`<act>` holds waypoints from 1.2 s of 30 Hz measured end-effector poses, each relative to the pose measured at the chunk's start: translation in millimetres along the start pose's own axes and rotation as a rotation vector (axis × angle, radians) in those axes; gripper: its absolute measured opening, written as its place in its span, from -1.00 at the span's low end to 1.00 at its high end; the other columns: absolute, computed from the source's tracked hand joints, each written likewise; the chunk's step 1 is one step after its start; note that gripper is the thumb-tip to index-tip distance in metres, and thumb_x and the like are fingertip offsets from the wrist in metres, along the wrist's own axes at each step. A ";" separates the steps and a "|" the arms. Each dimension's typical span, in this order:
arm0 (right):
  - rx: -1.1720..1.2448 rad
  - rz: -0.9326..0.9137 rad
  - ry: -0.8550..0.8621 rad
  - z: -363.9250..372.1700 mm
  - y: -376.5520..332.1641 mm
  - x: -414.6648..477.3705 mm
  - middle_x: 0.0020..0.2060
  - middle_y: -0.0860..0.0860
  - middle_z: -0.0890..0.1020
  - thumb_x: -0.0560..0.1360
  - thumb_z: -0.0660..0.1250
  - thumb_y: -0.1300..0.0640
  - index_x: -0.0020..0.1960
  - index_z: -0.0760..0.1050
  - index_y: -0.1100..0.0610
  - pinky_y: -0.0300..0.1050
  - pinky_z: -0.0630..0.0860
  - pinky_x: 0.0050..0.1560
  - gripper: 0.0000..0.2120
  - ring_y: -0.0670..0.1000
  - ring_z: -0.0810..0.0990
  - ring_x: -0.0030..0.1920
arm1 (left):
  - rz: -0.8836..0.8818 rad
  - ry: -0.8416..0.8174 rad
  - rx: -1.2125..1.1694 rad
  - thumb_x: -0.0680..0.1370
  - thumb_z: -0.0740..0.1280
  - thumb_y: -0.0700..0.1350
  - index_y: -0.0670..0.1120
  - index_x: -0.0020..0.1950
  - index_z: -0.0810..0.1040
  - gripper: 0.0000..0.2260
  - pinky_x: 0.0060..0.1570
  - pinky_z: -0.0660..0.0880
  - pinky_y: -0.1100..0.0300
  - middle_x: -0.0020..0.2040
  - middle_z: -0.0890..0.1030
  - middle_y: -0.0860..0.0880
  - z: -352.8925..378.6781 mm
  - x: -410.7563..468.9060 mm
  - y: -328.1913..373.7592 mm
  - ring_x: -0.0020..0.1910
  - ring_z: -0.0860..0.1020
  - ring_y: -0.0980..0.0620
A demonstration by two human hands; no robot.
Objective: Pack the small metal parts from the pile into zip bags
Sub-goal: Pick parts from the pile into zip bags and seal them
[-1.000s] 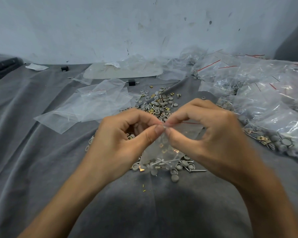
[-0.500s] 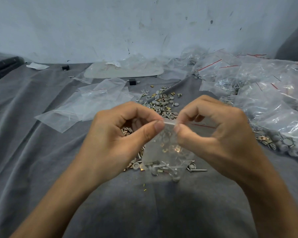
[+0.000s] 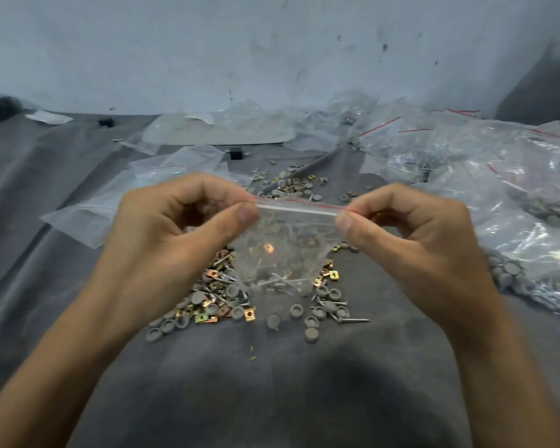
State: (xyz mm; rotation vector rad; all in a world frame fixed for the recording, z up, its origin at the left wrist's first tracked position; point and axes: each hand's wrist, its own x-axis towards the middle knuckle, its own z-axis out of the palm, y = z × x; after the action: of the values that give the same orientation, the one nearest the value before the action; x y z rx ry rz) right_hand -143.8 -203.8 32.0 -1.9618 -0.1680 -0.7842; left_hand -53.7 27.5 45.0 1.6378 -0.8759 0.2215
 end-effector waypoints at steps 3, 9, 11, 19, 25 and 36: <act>0.079 0.028 -0.013 5.3 2.3 0.2 -0.35 -0.02 0.63 0.52 0.49 0.12 -0.11 0.64 0.07 -0.30 0.39 -0.34 -0.94 -0.15 0.52 -0.36 | -0.006 0.021 0.013 0.49 0.52 0.05 0.03 -0.02 0.70 -0.86 -0.39 0.44 0.15 -0.25 0.63 -0.06 -2.5 1.2 -15.7 -0.35 0.49 -0.02; 0.411 0.216 0.026 12.8 12.0 4.9 -0.37 0.05 0.63 0.59 0.37 0.21 -0.08 0.57 0.11 -0.25 0.49 -0.33 -0.92 -0.09 0.57 -0.36 | -0.102 0.017 0.174 0.55 0.31 0.34 0.12 0.28 0.61 -0.57 -0.31 0.61 -0.05 -0.03 0.66 0.01 -23.4 3.6 -64.8 -0.13 0.63 -0.05; 0.548 0.278 0.175 2.3 16.1 11.2 -0.30 0.08 0.69 0.61 0.36 0.20 -0.08 0.57 0.10 -0.25 0.50 -0.32 -0.91 -0.06 0.61 -0.33 | -0.125 0.018 0.241 0.57 0.24 0.36 0.14 0.34 0.56 -0.54 -0.20 0.62 0.06 -0.01 0.63 0.08 -32.0 5.0 -79.5 -0.10 0.62 0.13; 0.615 0.536 1.120 -72.7 61.4 11.5 0.19 0.06 0.61 0.64 0.35 0.13 0.51 0.28 0.13 -0.17 0.56 0.00 -0.51 0.01 0.63 0.13 | -0.283 0.119 0.323 0.55 0.29 0.29 0.19 0.19 0.63 -0.68 -0.12 0.58 0.10 -0.02 0.67 0.16 -53.6 11.5 -120.4 -0.11 0.61 0.15; 0.481 0.656 0.631 -31.7 63.8 13.7 0.04 0.05 0.72 0.62 0.34 0.19 0.48 0.33 0.07 -0.18 0.52 -0.09 -0.54 0.01 0.70 0.04 | -0.497 0.164 0.585 0.67 0.26 -0.07 0.09 0.31 0.57 -0.76 0.25 0.45 0.01 0.31 0.60 -0.03 -53.6 45.3 -155.6 0.25 0.55 -0.02; 0.461 0.628 0.173 31.2 53.1 10.8 -0.01 -0.02 0.76 0.62 0.33 0.18 0.28 0.53 -0.02 -0.11 0.57 -0.04 -0.74 -0.01 0.72 0.01 | -0.571 -0.072 0.995 0.59 0.34 -0.05 0.03 0.01 0.67 -0.89 0.21 0.49 -0.13 0.02 0.70 0.00 -57.4 77.6 -196.4 -0.01 0.61 -0.06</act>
State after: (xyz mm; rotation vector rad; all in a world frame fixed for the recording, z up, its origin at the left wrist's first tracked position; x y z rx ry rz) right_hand -98.5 -207.2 -11.0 -1.3798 0.3342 -0.4400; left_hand 145.0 49.5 -44.2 2.7579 -0.2864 0.2058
